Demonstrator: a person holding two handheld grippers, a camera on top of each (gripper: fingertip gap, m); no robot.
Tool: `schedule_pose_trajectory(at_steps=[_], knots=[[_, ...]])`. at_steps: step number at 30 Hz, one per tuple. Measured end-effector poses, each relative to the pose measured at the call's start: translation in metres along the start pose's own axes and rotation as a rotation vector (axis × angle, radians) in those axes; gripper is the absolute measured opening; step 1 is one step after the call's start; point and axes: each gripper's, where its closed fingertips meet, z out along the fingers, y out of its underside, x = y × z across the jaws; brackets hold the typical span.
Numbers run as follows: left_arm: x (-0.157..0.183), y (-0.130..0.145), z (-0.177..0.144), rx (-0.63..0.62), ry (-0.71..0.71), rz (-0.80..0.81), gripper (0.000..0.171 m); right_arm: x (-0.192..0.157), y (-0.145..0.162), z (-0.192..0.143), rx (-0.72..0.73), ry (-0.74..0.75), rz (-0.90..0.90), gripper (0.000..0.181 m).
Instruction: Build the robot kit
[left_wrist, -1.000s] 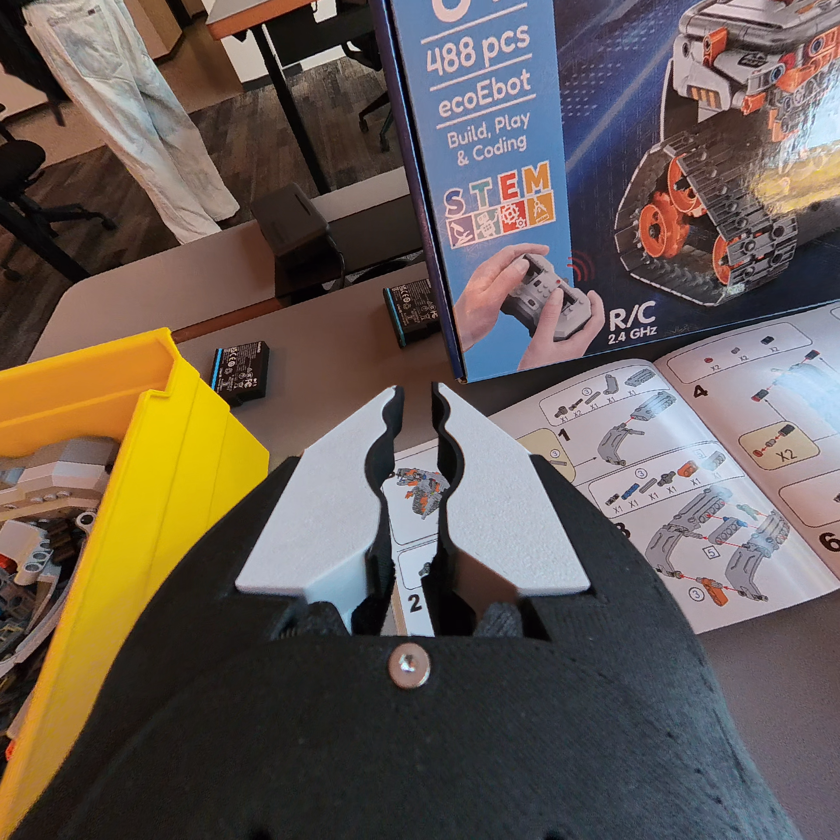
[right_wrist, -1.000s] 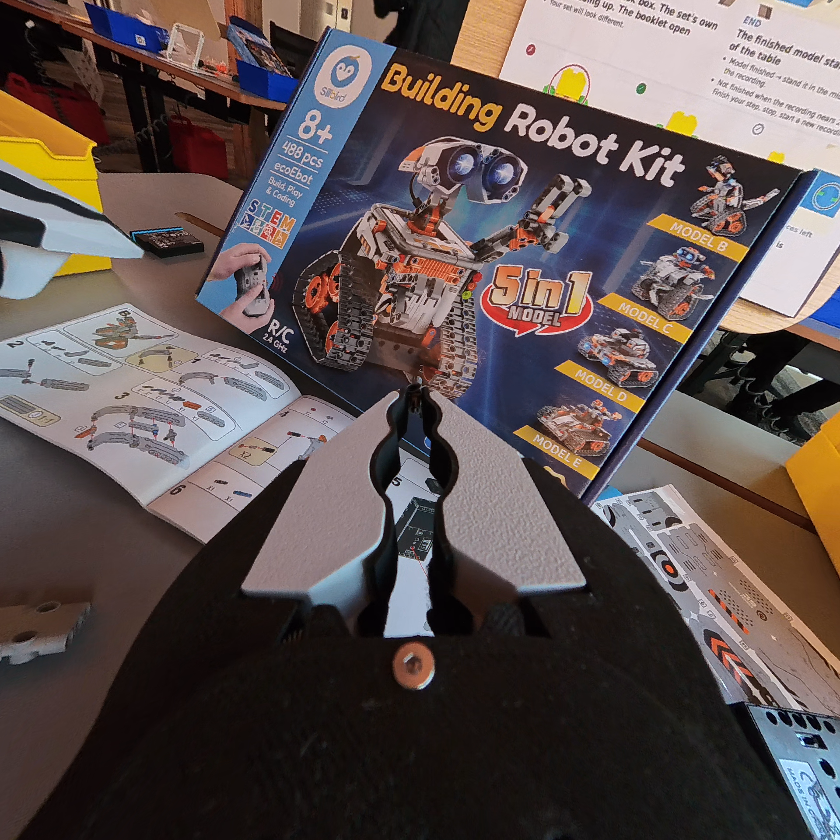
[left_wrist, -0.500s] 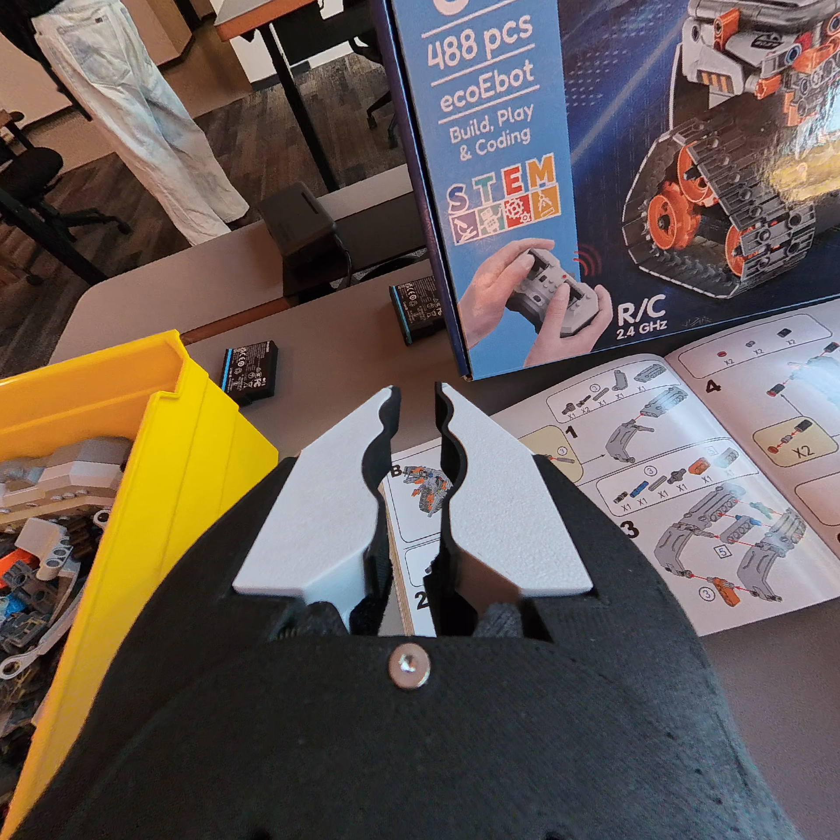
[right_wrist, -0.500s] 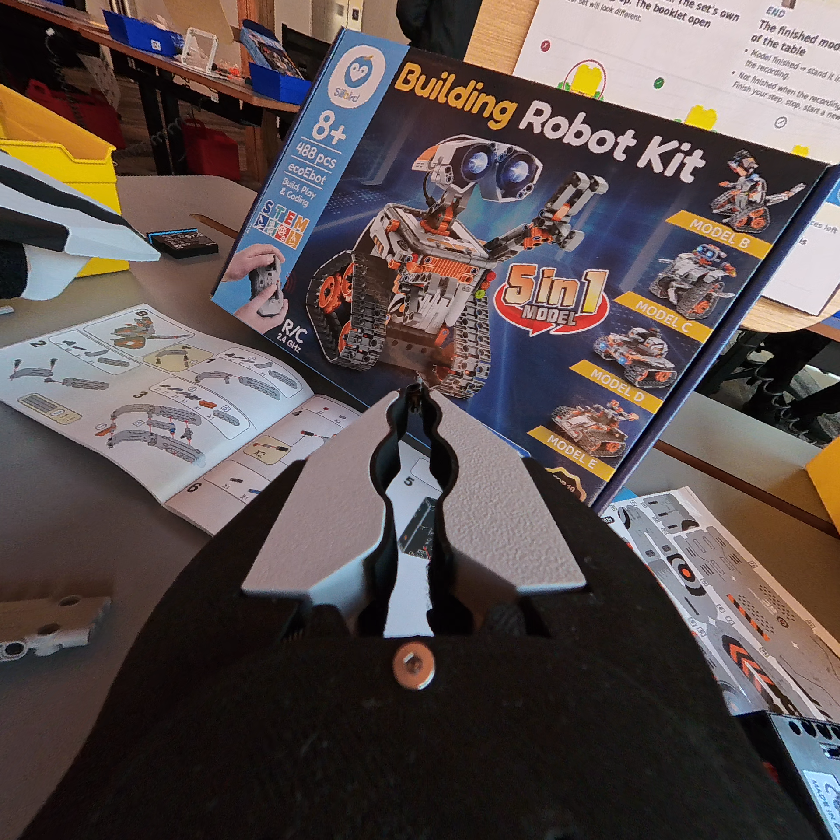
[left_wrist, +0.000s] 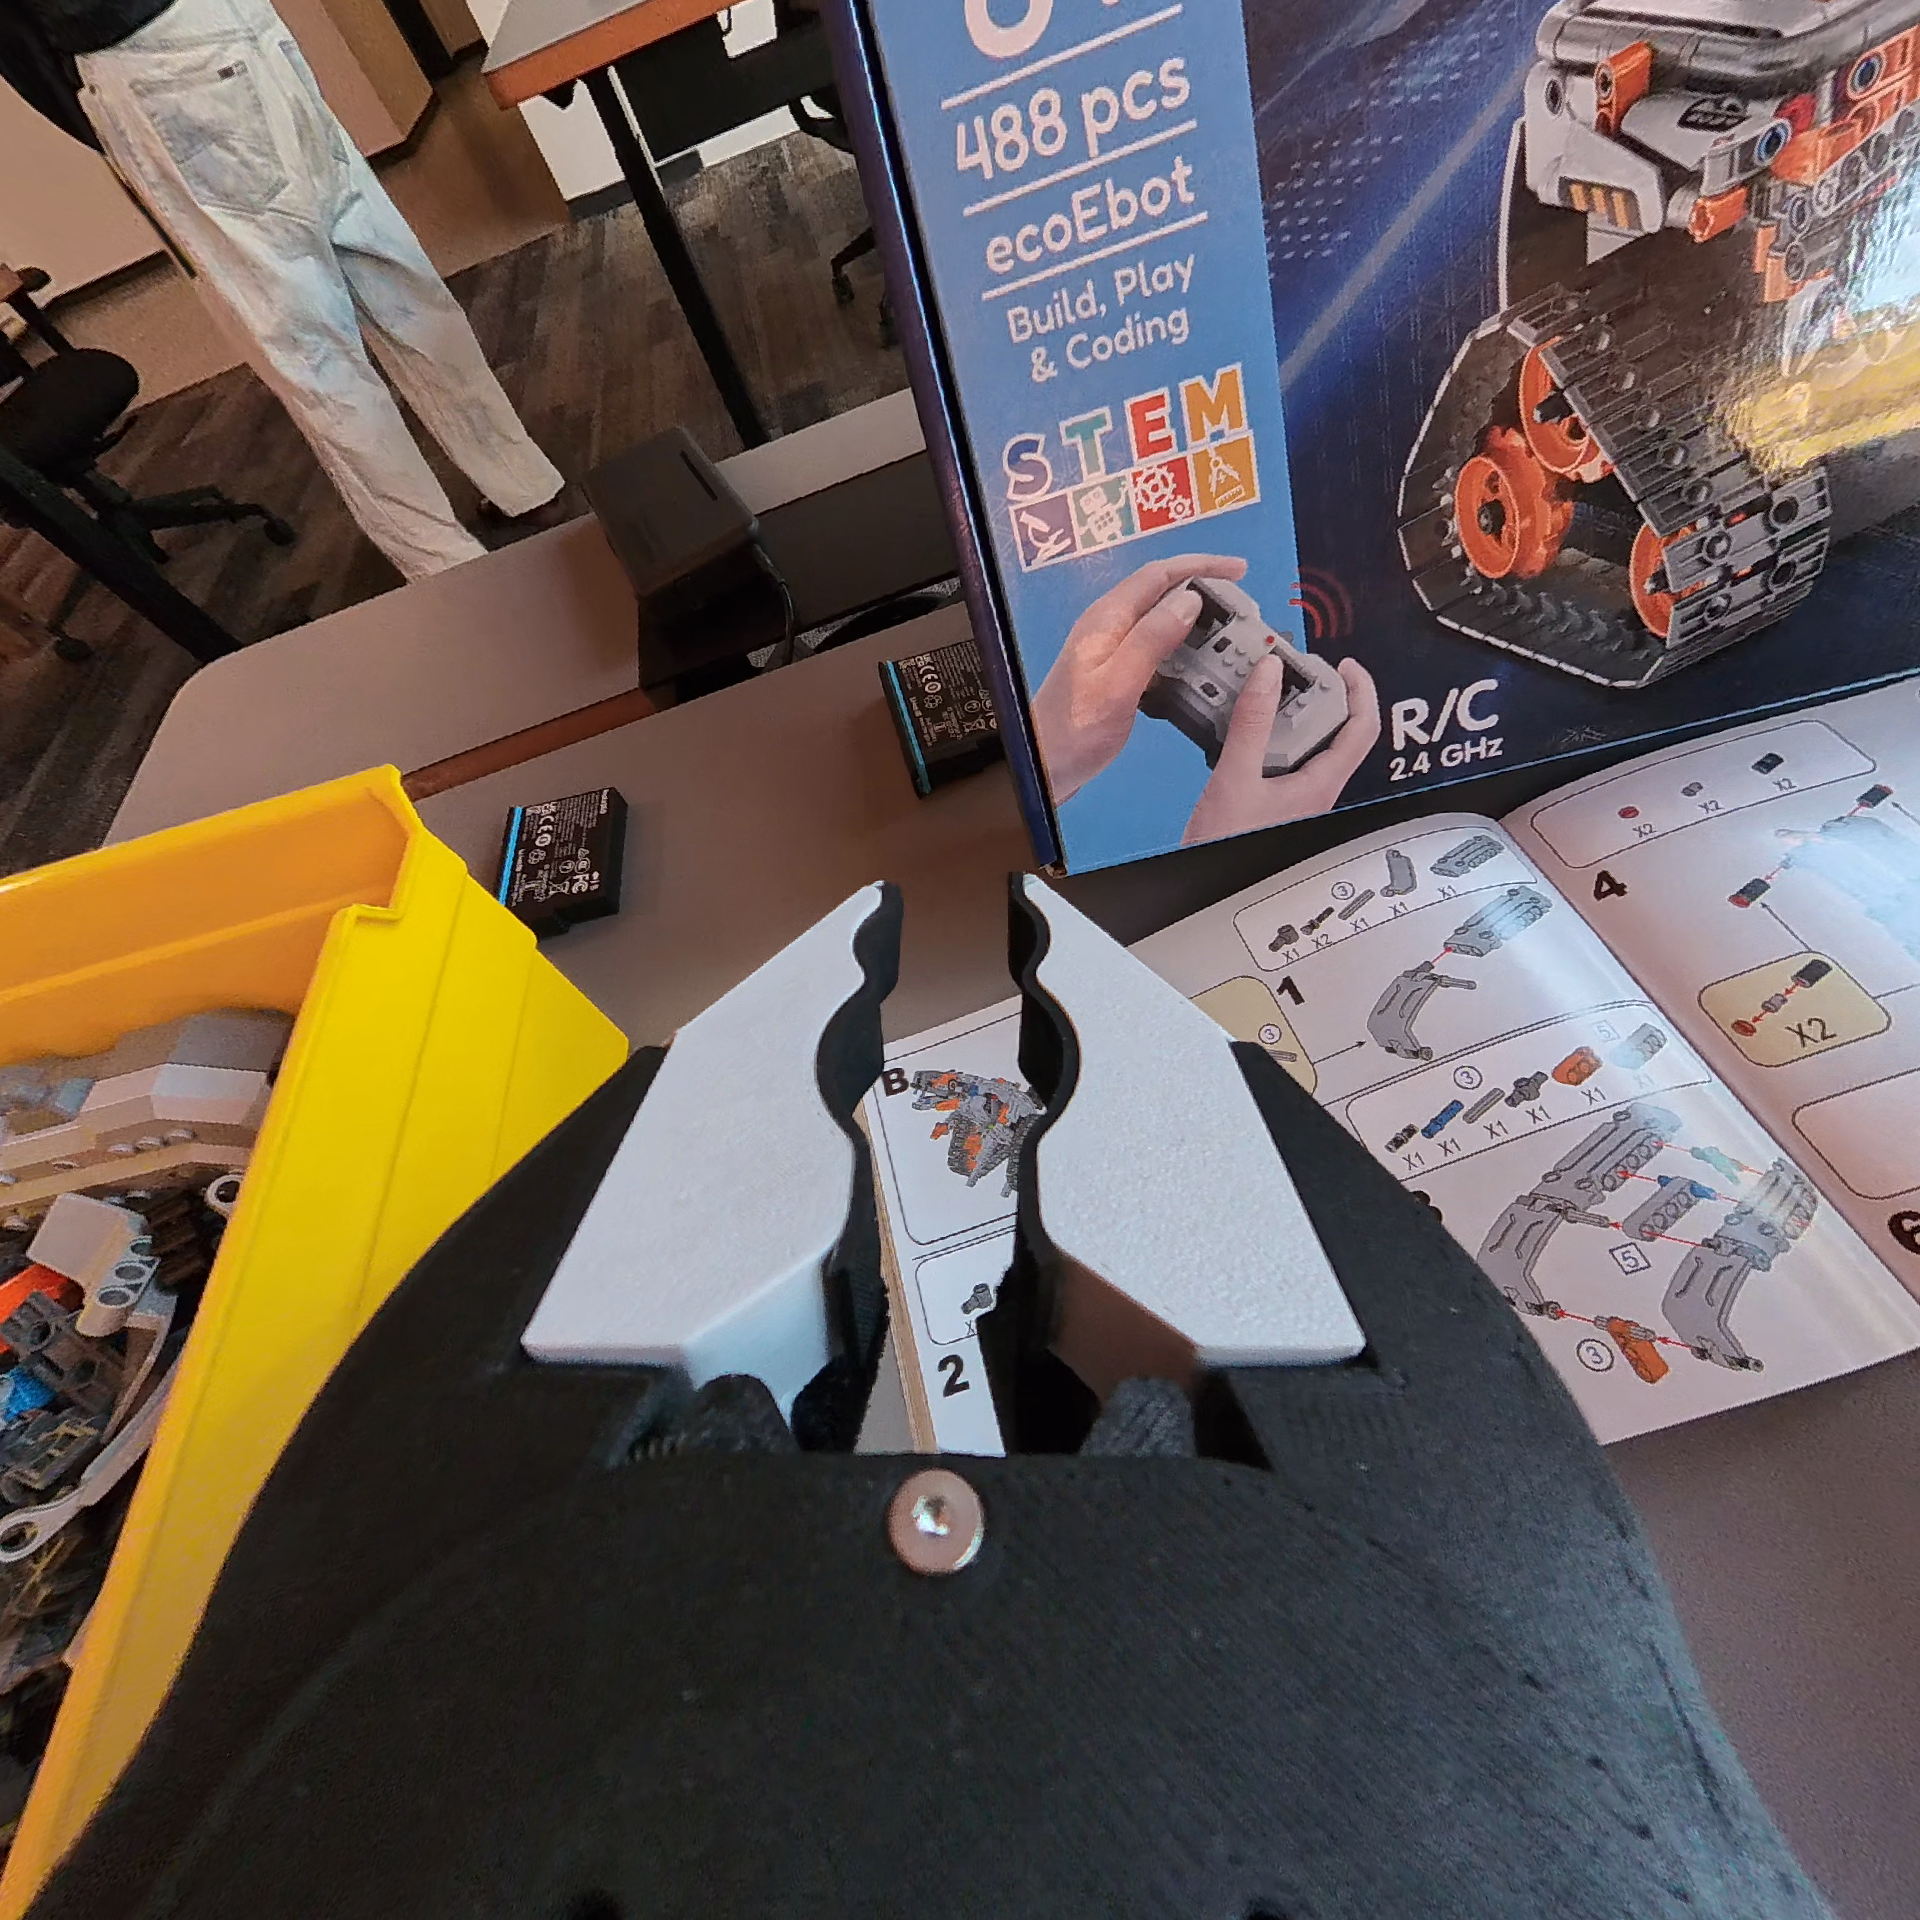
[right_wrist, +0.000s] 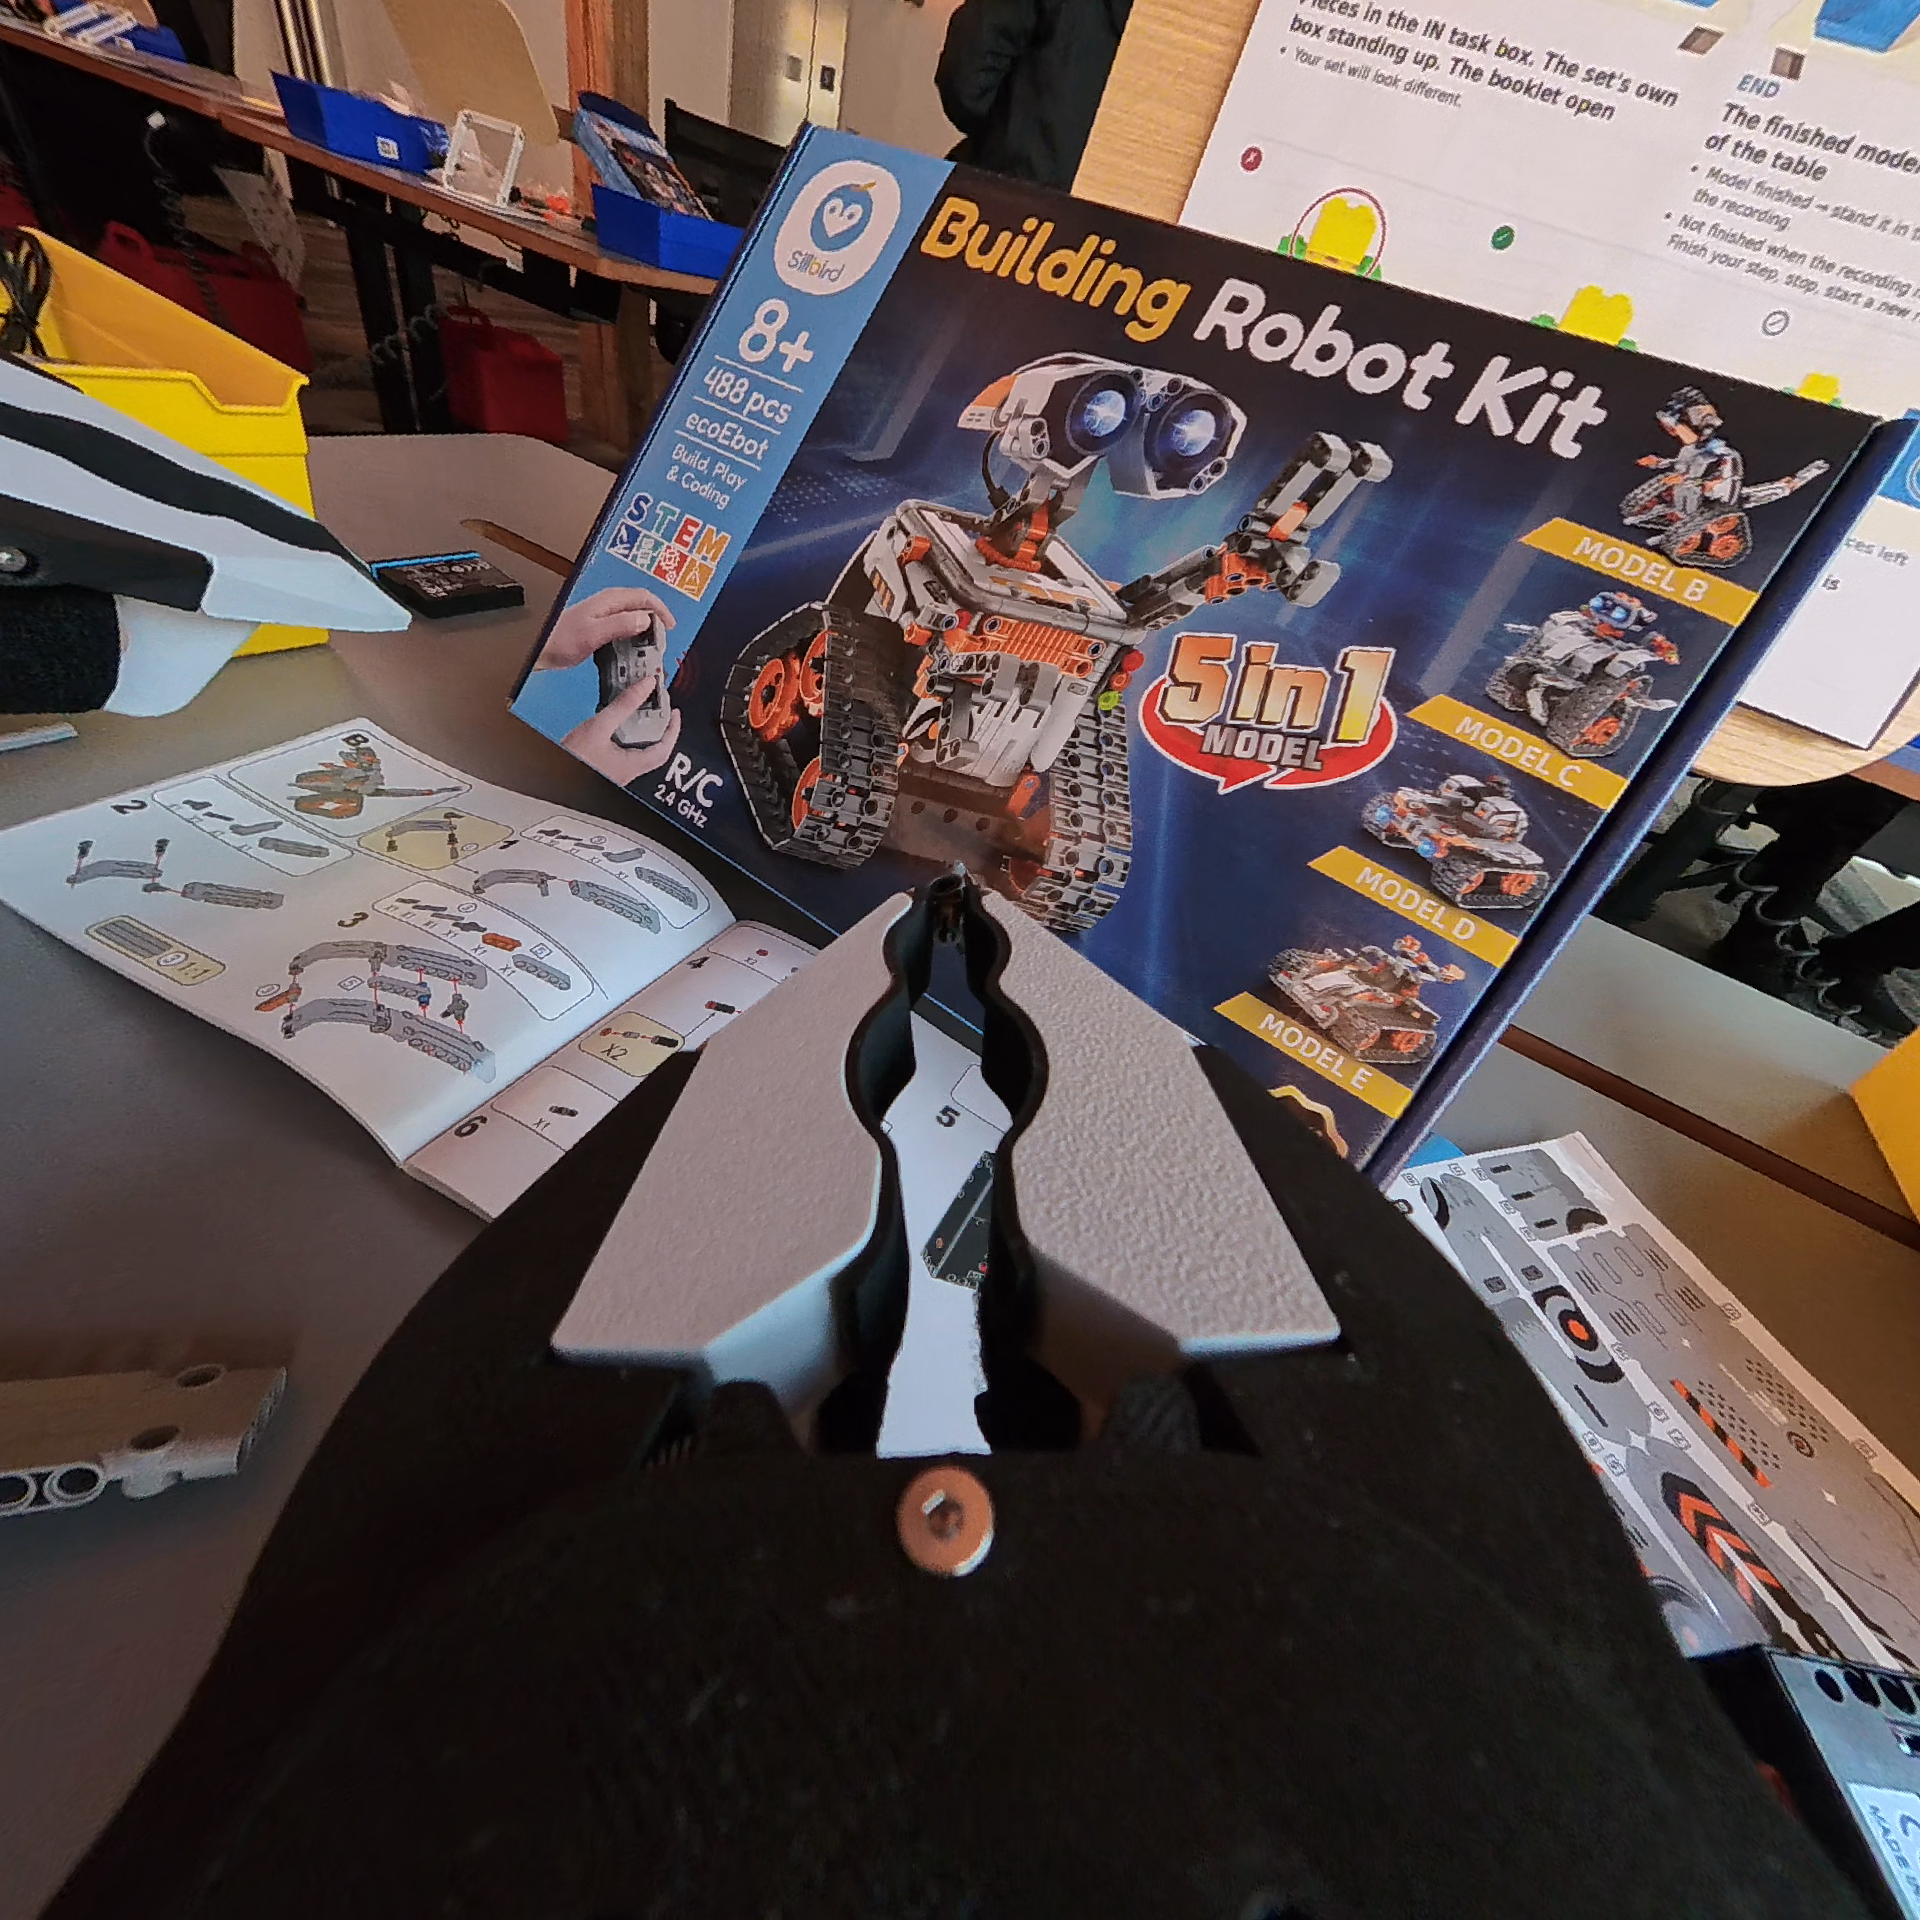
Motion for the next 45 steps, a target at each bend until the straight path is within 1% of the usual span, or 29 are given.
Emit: schedule_pose_trajectory(at_steps=[9,11,13,15,16,20,22,24,26,27,28,30,31,33,34,35,36,37,38,41,43,45], knots=[[-0.001,-0.001,-0.001,-0.015,-0.019,0.044,0.02,-0.006,0.0,0.003,0.011,-0.015,-0.018,0.004],[0.001,-0.005,-0.004,-0.019,-0.011,0.069,0.022,-0.005,-0.002,0.003,0.022,-0.013,-0.022,0.004],[0.004,-0.013,-0.01,-0.021,-0.012,0.115,0.019,-0.005,-0.006,0.001,0.042,-0.01,-0.034,0.004],[0.001,-0.023,-0.016,-0.044,-0.081,0.231,0.019,-0.005,-0.009,-0.001,0.06,-0.003,-0.057,0.003],[-0.001,-0.029,-0.019,-0.063,-0.133,0.327,0.019,-0.004,-0.011,-0.003,0.069,-0.001,-0.064,0.004],[-0.008,-0.06,-0.035,-0.118,-0.398,0.818,0.013,-0.003,-0.016,-0.006,0.094,-0.002,-0.054,0.004],[-0.002,-0.066,-0.039,-0.148,-0.427,0.941,0.017,-0.005,-0.018,-0.007,0.098,-0.009,-0.049,0.004],[0.003,-0.067,-0.042,-0.169,-0.419,0.974,0.019,-0.005,-0.019,-0.007,0.103,-0.009,-0.056,0.004],[0.007,-0.064,-0.043,-0.182,-0.396,0.941,0.02,-0.005,-0.02,-0.008,0.106,-0.009,-0.057,0.004],[0.011,-0.059,-0.042,-0.186,-0.359,0.889,0.021,-0.005,-0.021,-0.009,0.109,-0.009,-0.054,0.004],[0.018,-0.053,-0.039,-0.186,-0.293,0.804,0.021,-0.004,-0.022,-0.01,0.112,-0.008,-0.052,0.004],[0.042,-0.044,-0.036,-0.153,-0.087,0.544,0.021,-0.002,-0.021,-0.01,0.11,-0.005,-0.048,0.004],[0.058,-0.044,-0.037,-0.11,0.045,0.383,0.022,-0.001,-0.02,-0.011,0.107,-0.007,-0.04,0.004],[0.081,-0.061,-0.048,0.039,0.286,0.072,0.023,0.001,-0.017,-0.01,0.1,-0.019,0.001,0.004],[0.081,-0.07,-0.053,0.127,0.358,-0.05,0.024,0.002,-0.016,-0.01,0.098,-0.028,0.031,0.004],[0.075,-0.077,-0.056,0.214,0.394,-0.138,0.023,0.003,-0.015,-0.01,0.097,-0.036,0.06,0.004],[0.066,-0.08,-0.057,0.29,0.394,-0.191,0.021,0.003,-0.014,-0.009,0.094,-0.046,0.083,0.004],[0.055,-0.079,-0.055,0.342,0.37,-0.214,0.021,0.002,-0.013,-0.008,0.09,-0.06,0.103,0.004],[0.048,-0.074,-0.053,0.366,0.345,-0.209,0.022,-0.001,-0.012,-0.006,0.089,-0.08,0.118,0.003],[0.03,-0.06,-0.048,0.402,0.215,-0.089,0.022,-0.012,-0.009,-0.003,0.077,-0.122,0.12,0.004],[0.028,-0.054,-0.045,0.413,0.154,-0.016,0.02,-0.02,-0.006,0.0,0.061,-0.134,0.092,0.004],[0.035,-0.046,-0.038,0.378,0.157,0.02,0.023,-0.027,-0.003,0.002,0.044,-0.158,0.091,0.004]])
